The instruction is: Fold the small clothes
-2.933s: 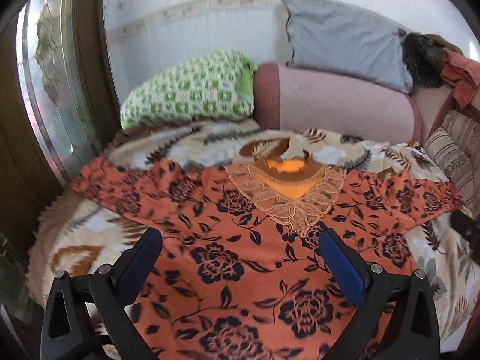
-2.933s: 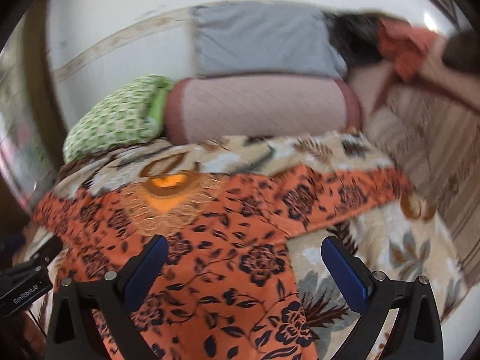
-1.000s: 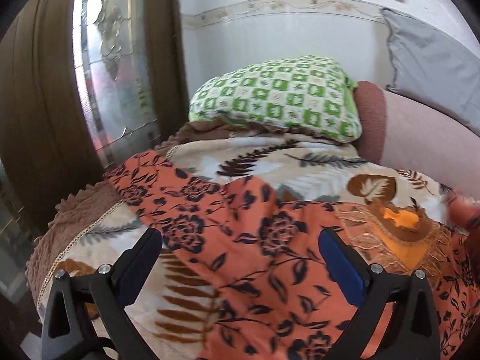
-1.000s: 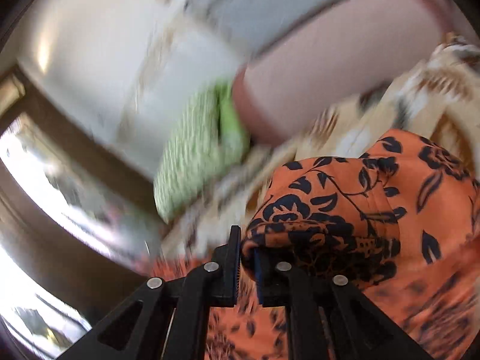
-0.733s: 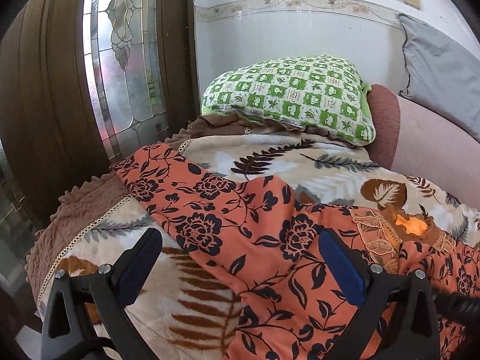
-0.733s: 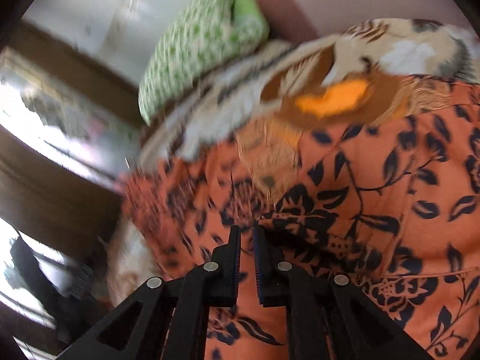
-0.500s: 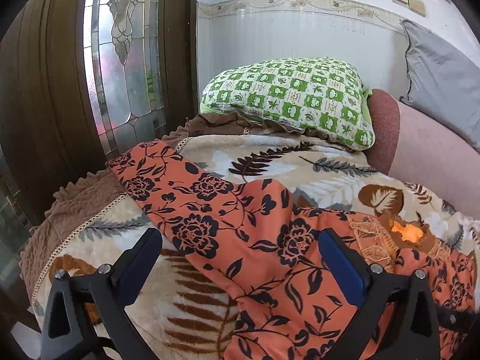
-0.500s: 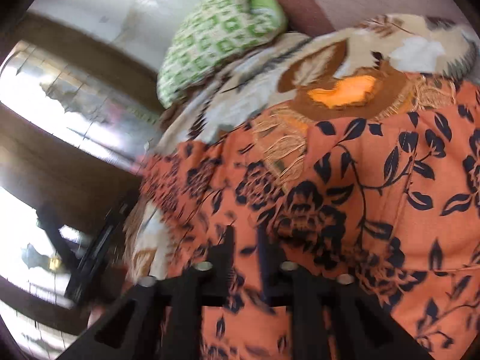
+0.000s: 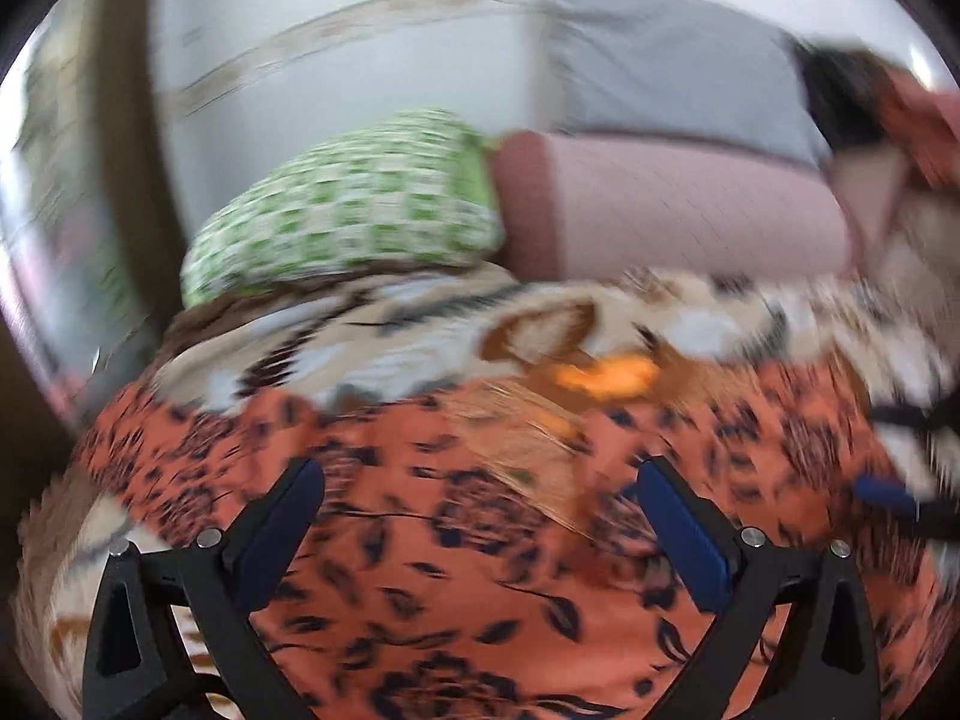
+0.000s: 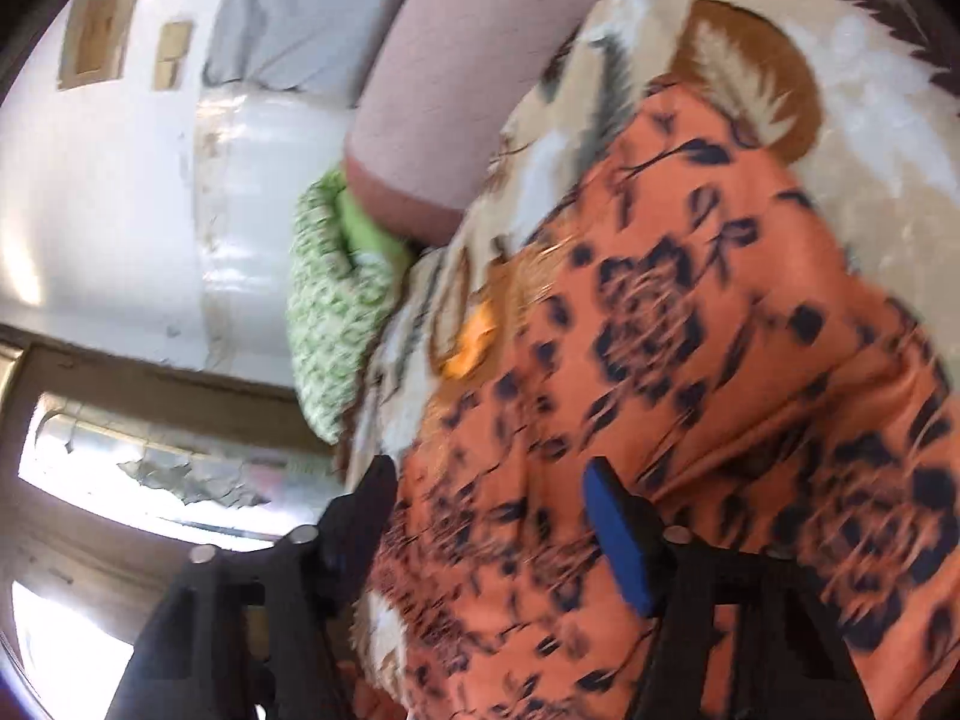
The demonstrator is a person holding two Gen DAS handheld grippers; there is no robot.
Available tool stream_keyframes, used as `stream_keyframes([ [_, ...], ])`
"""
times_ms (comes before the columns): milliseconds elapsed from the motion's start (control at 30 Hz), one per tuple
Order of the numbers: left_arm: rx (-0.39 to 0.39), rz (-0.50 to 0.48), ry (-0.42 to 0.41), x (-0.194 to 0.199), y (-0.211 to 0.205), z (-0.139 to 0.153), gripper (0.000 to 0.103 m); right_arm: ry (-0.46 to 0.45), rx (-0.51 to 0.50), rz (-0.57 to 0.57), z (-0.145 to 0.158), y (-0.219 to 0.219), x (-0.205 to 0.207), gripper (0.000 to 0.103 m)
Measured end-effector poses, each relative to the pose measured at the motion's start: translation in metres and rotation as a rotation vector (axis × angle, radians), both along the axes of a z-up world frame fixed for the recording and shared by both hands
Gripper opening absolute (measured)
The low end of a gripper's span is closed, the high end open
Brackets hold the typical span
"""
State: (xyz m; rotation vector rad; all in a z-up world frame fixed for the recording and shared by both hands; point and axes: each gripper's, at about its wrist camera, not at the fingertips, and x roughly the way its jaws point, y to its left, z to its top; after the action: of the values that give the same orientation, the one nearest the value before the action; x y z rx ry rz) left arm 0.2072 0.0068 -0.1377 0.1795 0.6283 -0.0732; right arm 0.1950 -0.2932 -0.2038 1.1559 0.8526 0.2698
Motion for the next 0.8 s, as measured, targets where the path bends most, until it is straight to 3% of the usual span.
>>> stream_keyframes([
  [133, 0.112, -0.043, 0.036, 0.01, -0.03, -0.023, 0.103, 0.049, -0.073, -0.026, -0.01, -0.01, 0.012, 0.066],
  [233, 0.157, -0.024, 0.07, 0.025, -0.041, -0.04, 0.103, 0.18, 0.019, -0.037, -0.044, -0.019, 0.026, 0.059],
  [300, 0.181, -0.003, 0.119, 0.035, -0.045, -0.053, 0.103, 0.177, 0.065, -0.055, -0.048, -0.026, 0.029, 0.059],
  [367, 0.163, 0.025, 0.195, 0.045, -0.043, -0.066, 0.101, 0.177, 0.052, -0.053, -0.045, -0.024, 0.029, 0.06],
  [467, 0.068, 0.104, 0.276, 0.054, -0.024, -0.072, 0.096, 0.117, 0.091, -0.025, -0.039, -0.016, 0.028, 0.06],
  [533, 0.041, 0.195, 0.262, 0.053, -0.004, -0.063, 0.096, 0.084, 0.135, 0.057, -0.034, 0.002, 0.037, 0.061],
  [633, 0.061, 0.303, 0.207, 0.043, 0.033, -0.043, 0.095, 0.041, 0.054, 0.116, -0.022, 0.028, 0.049, 0.061],
  [800, 0.028, 0.418, 0.146, 0.024, 0.108, -0.014, 0.095, 0.066, -0.068, 0.123, -0.026, 0.054, 0.059, 0.061],
])
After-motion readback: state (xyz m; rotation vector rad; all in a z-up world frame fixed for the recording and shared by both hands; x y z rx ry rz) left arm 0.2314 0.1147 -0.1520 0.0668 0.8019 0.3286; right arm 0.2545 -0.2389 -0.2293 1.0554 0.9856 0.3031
